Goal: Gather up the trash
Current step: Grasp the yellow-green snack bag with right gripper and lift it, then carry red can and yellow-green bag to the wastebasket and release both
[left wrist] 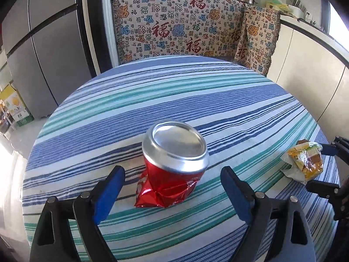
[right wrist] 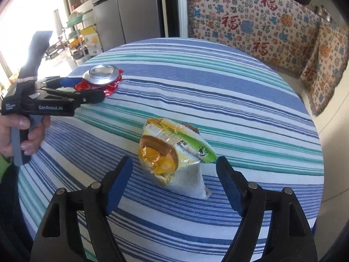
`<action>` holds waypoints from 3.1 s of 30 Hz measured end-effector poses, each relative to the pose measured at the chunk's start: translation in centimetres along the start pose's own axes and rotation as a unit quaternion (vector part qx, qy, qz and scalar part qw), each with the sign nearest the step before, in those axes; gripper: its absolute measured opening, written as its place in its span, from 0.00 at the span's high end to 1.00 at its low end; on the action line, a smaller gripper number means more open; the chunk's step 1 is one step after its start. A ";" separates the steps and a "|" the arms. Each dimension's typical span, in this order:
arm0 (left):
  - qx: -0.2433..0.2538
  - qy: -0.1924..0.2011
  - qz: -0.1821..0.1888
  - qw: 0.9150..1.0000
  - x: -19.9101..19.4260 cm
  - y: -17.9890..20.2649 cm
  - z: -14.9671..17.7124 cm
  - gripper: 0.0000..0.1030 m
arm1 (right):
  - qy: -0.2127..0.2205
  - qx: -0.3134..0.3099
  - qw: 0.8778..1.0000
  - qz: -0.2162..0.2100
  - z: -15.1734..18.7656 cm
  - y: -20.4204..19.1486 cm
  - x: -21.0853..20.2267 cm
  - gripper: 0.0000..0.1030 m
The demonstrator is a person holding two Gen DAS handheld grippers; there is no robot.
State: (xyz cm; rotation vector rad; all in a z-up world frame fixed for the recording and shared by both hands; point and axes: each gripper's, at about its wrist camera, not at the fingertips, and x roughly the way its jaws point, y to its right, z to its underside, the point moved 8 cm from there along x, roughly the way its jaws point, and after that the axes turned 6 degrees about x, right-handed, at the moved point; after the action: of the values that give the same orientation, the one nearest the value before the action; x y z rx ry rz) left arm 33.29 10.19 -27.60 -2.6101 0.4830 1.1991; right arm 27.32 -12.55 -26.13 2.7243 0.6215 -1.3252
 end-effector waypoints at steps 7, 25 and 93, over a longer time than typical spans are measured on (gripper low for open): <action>0.002 0.003 0.006 1.000 0.0 -0.2 0.0 0.32 | -0.055 0.019 0.998 -0.012 -0.8 -0.3 2.0 0.48; -0.011 0.032 0.082 0.996 -3.9 4.0 -1.0 0.68 | -0.010 0.090 0.995 -0.041 -0.8 3.2 -4.0 0.71; 0.148 -0.048 0.291 0.944 8.9 56.6 -6.1 0.46 | 0.036 0.500 0.857 0.117 21.0 46.9 -16.3 0.23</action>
State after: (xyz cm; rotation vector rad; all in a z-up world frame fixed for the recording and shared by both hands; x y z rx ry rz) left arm 21.00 -45.63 -34.39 -2.1978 1.3654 1.2716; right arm 20.26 -65.52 -32.96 3.4061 -0.6112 -1.8287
